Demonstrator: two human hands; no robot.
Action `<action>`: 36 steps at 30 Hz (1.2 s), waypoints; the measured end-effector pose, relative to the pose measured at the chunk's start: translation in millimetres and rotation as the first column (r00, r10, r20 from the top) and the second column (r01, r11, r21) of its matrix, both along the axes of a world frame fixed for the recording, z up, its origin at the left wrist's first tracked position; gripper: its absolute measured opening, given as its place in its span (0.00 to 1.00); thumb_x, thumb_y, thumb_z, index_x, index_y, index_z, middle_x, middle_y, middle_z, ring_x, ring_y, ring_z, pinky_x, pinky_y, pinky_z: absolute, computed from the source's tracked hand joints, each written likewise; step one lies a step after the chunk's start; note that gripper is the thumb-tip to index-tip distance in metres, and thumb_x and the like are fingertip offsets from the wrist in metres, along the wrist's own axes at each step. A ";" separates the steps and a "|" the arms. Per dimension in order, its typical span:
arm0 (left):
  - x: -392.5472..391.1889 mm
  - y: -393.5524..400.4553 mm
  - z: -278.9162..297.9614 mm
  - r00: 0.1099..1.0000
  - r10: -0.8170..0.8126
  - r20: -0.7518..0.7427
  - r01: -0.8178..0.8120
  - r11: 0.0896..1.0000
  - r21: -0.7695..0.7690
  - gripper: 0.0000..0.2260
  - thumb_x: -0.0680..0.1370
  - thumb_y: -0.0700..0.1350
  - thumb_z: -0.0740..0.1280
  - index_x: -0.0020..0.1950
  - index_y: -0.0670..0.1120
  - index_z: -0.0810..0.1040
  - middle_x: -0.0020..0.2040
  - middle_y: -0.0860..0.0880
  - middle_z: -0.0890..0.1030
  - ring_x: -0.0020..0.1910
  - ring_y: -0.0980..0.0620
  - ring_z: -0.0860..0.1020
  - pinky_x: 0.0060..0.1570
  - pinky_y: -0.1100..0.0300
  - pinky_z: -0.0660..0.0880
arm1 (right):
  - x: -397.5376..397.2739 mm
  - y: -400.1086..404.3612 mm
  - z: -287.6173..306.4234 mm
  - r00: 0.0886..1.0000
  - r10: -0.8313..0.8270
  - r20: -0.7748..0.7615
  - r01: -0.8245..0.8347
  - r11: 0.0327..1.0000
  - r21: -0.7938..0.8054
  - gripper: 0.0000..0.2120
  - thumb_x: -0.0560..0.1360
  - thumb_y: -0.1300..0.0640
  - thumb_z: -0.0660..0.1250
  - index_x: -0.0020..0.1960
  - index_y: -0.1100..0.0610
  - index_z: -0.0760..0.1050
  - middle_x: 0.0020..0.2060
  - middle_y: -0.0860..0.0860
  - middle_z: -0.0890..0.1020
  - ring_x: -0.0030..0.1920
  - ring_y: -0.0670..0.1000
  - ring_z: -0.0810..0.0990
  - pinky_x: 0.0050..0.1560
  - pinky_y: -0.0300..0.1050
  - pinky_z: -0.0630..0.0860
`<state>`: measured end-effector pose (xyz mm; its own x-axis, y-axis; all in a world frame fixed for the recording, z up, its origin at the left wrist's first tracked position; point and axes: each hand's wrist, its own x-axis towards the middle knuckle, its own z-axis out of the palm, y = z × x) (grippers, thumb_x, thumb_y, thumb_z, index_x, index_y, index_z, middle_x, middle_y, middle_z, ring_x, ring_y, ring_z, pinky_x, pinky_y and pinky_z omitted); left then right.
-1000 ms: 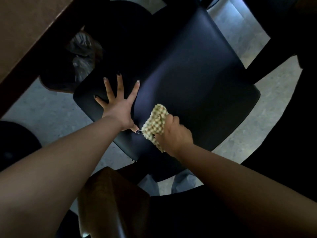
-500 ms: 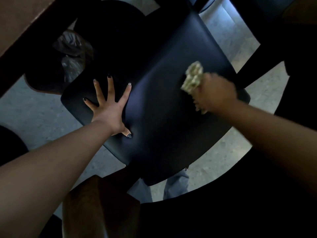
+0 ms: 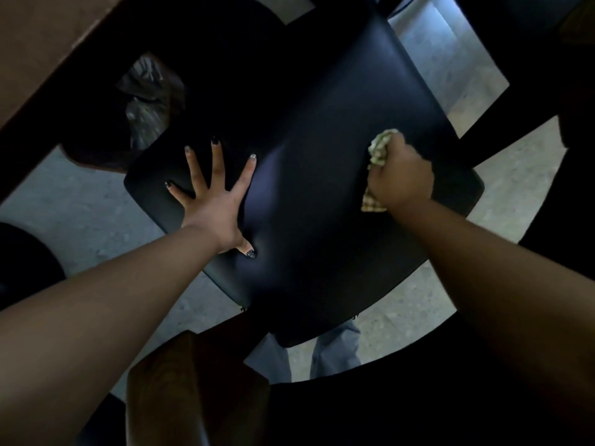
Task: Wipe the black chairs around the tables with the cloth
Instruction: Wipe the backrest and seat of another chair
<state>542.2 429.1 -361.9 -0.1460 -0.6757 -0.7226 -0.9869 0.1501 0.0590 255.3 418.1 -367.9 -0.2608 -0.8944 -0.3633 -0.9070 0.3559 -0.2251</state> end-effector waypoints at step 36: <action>-1.0 0.0 0.9 1.000 0.008 0.007 -0.008 1.000 0.014 0.73 0.49 0.65 0.81 0.72 0.65 0.25 0.72 0.45 0.21 0.70 0.32 0.24 0.60 0.20 0.47 | 84.6 -18.0 -24.1 0.970 0.239 -0.045 -0.243 0.961 -0.133 0.24 0.72 0.61 0.62 0.67 0.55 0.66 0.60 0.62 0.70 0.38 0.66 0.78 0.35 0.53 0.74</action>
<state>541.2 429.1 -361.1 -0.1360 -0.6665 -0.7330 -0.9884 0.1417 0.0544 339.9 400.1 -392.0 -0.0399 -0.9727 -0.2287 -0.9687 0.0938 -0.2298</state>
